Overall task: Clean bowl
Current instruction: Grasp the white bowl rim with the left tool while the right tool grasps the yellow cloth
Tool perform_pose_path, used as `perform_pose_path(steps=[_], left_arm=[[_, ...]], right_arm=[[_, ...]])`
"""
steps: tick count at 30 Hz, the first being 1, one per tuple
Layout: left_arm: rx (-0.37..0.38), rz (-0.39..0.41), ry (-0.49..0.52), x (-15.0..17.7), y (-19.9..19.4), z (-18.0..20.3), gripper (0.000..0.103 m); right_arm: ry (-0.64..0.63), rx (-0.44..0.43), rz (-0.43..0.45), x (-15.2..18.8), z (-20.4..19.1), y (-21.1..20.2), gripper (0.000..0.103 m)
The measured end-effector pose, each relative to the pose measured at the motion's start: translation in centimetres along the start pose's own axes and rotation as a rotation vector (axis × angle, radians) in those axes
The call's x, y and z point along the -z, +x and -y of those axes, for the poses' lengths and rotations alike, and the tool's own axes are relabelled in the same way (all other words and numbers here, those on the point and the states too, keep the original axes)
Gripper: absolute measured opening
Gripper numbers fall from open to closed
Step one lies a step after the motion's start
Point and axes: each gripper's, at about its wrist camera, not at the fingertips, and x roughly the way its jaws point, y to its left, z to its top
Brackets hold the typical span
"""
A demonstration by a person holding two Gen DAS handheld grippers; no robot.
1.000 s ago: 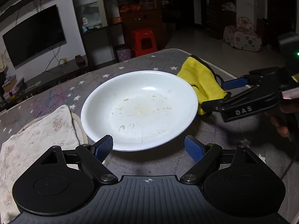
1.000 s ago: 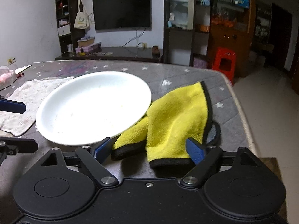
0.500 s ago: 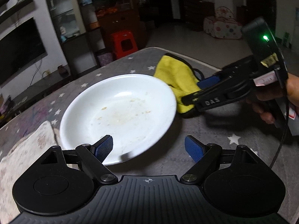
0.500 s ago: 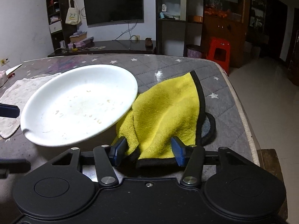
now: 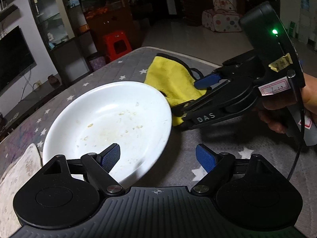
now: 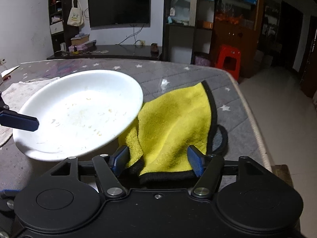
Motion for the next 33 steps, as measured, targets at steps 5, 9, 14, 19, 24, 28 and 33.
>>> perform_pose_path(steps=[5, 9, 14, 19, 24, 28, 33], left_arm=[[0.019, -0.006, 0.014, -0.1, 0.8, 0.0, 0.077], [0.033, -0.026, 0.007, -0.6, 1.4, 0.1, 0.070], [0.039, -0.036, 0.013, -0.7, 2.0, 0.1, 0.068], [0.041, -0.030, 0.019, -1.0, 2.0, 0.4, 0.067], [0.046, -0.049, 0.006, -1.0, 2.7, 0.1, 0.061], [0.059, -0.070, -0.009, -1.0, 3.3, 0.0, 0.048], [0.065, -0.070, -0.023, -1.2, 3.5, -0.2, 0.039]], right_arm=[[0.008, -0.008, -0.008, -0.1, 0.1, 0.4, 0.074], [0.014, -0.014, -0.014, -0.1, 0.1, 0.7, 0.074], [0.022, -0.022, -0.022, -0.2, 0.2, 1.2, 0.072], [0.016, -0.021, -0.016, -0.1, 0.2, 1.3, 0.067], [0.004, -0.042, -0.003, 0.1, 0.5, 0.8, 0.051], [0.004, -0.054, -0.003, 0.4, 0.8, 0.5, 0.052], [-0.011, -0.060, 0.002, 0.7, 0.8, 0.2, 0.054]])
